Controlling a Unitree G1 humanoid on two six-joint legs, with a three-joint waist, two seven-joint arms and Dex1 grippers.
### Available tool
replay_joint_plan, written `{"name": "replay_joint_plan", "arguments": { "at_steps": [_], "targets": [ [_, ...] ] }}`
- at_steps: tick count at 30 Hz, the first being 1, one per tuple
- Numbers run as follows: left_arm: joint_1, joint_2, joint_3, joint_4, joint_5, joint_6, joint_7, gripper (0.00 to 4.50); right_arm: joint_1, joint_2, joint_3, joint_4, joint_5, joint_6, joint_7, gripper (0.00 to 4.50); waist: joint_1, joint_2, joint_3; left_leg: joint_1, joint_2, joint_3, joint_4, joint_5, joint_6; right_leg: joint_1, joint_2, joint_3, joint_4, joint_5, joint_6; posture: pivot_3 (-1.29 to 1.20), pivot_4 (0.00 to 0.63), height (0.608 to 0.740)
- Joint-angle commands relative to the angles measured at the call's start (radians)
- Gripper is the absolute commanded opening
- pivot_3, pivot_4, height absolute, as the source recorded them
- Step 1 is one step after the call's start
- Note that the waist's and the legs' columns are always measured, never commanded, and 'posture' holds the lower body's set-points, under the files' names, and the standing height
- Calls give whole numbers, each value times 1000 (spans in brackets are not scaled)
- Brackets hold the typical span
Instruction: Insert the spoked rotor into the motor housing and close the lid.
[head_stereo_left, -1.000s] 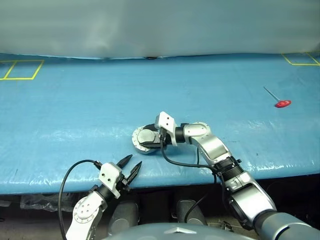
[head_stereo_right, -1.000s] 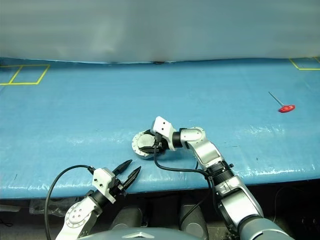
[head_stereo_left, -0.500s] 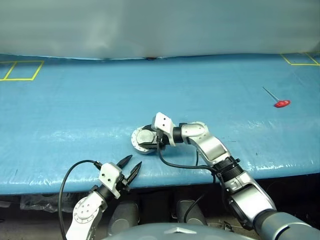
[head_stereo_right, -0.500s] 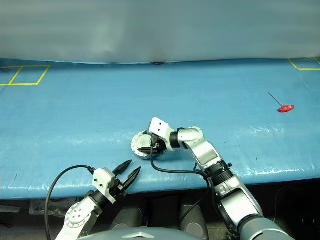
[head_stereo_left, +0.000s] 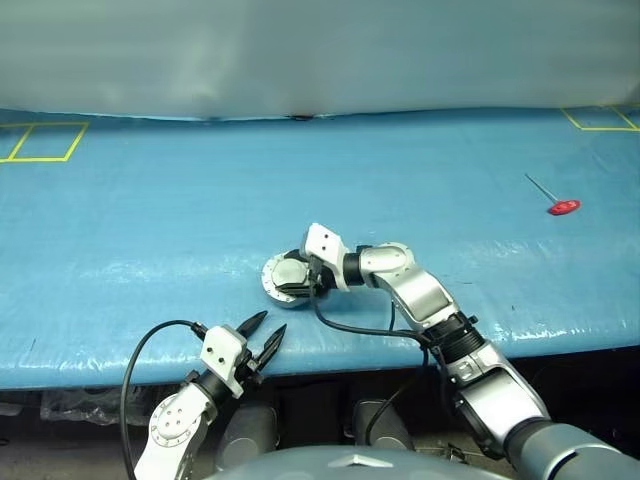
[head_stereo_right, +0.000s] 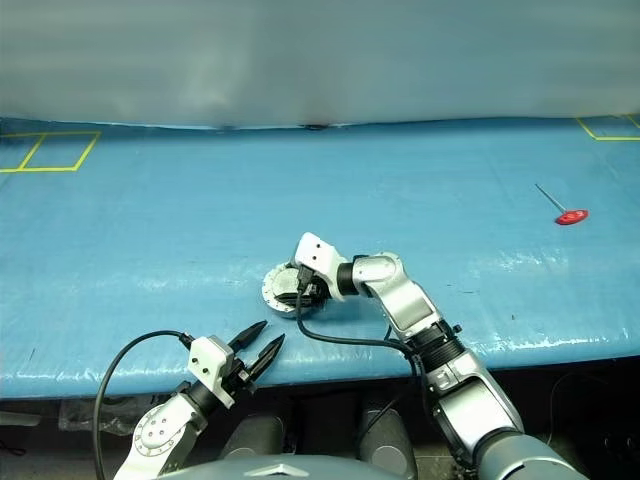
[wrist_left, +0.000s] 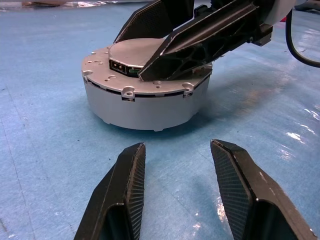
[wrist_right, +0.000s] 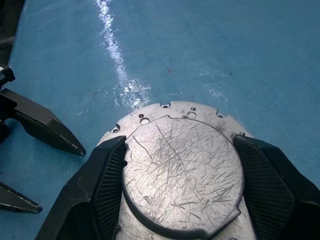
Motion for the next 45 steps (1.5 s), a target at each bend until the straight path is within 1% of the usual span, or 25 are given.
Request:
{"name": "replay_joint_plan", "arguments": {
  "at_steps": [1,9,14,17,18,22,25,28,30,32,34,37,39,40,45],
  "targets": [
    [1,-5,-4,-28,-13,-3,1,2248,8,-14,31,27,-50,24,-33,3056,-1,0,0,0,0,0,0,0,0,0,0,0,0,0,0,0,150,740],
    [-4,-2,-3,-16,-14,-6,-7,2248,10,-42,61,31,-73,-20,-15,3056,0,1,-1,1,0,0,0,0,0,0,0,0,0,0,0,0,150,740],
    [-7,-1,9,-16,-17,-13,-3,2248,9,-41,61,34,-73,-29,-25,3056,1,1,-1,1,0,0,0,0,0,0,0,-1,0,0,0,0,150,740],
    [-25,2,57,-49,-52,8,14,2248,12,-40,61,32,-72,-30,-26,3056,1,1,-1,1,0,0,0,0,0,0,0,-1,0,0,0,0,150,740],
    [-31,8,75,-67,-86,30,8,2248,13,-39,61,31,-71,-30,-27,3056,1,1,-1,1,0,0,0,0,0,0,0,-1,0,0,0,0,150,740],
    [-59,60,155,-155,-198,170,1,2248,14,-35,57,34,-70,-32,-34,3056,0,1,-1,1,1,0,0,0,0,0,0,-1,0,0,0,0,150,740],
    [-91,105,219,-202,-245,270,20,2248,10,-33,55,40,-71,-36,-38,3056,0,1,-1,1,1,0,0,0,0,0,1,-1,0,0,0,0,150,740],
    [-149,154,285,-263,-326,422,59,2248,6,-31,52,46,-72,-43,-43,3056,0,0,-1,1,0,-1,1,0,0,1,2,-1,0,0,0,0,150,740],
    [-199,189,314,-298,-404,555,81,2248,5,-30,51,49,-72,-46,-44,3056,-1,0,-1,1,0,-1,1,1,-1,1,3,-1,0,0,1,0,150,740],
    [-252,201,339,-308,-502,658,94,2248,4,-28,51,53,-71,-48,-45,3056,-1,0,-1,2,0,-2,1,1,-1,2,4,-1,0,1,1,0,150,740],
    [-310,205,341,-301,-580,743,93,2248,2,-27,50,56,-71,-50,-46,3056,-2,0,-1,3,0,-2,1,1,-2,3,4,-1,1,1,1,0,150,740],
    [-392,216,329,-264,-651,897,128,2248,-2,-25,50,61,-71,-52,-47,3056,-2,0,-1,5,0,-2,1,1,-2,6,5,-1,1,1,2,0,150,740],
    [-440,222,317,-223,-670,974,137,2248,-4,-24,49,61,-70,-51,-47,3056,-4,0,0,10,-1,-2,0,1,-2,13,5,-1,0,1,1,0,150,740],
    [-458,226,312,-207,-673,996,133,2248,-5,-23,49,61,-70,-51,-48,3056,-4,0,0,13,-1,-2,-1,1,-2,15,5,-1,0,0,0,0,150,740],
    [-534,226,304,-136,-662,1076,141,2248,-5,-23,47,57,-72,-50,-50,3056,-6,0,0,15,-1,-3,-2,1,-2,15,5,-1,0,-1,-2,0,150,740]
  ]
}}
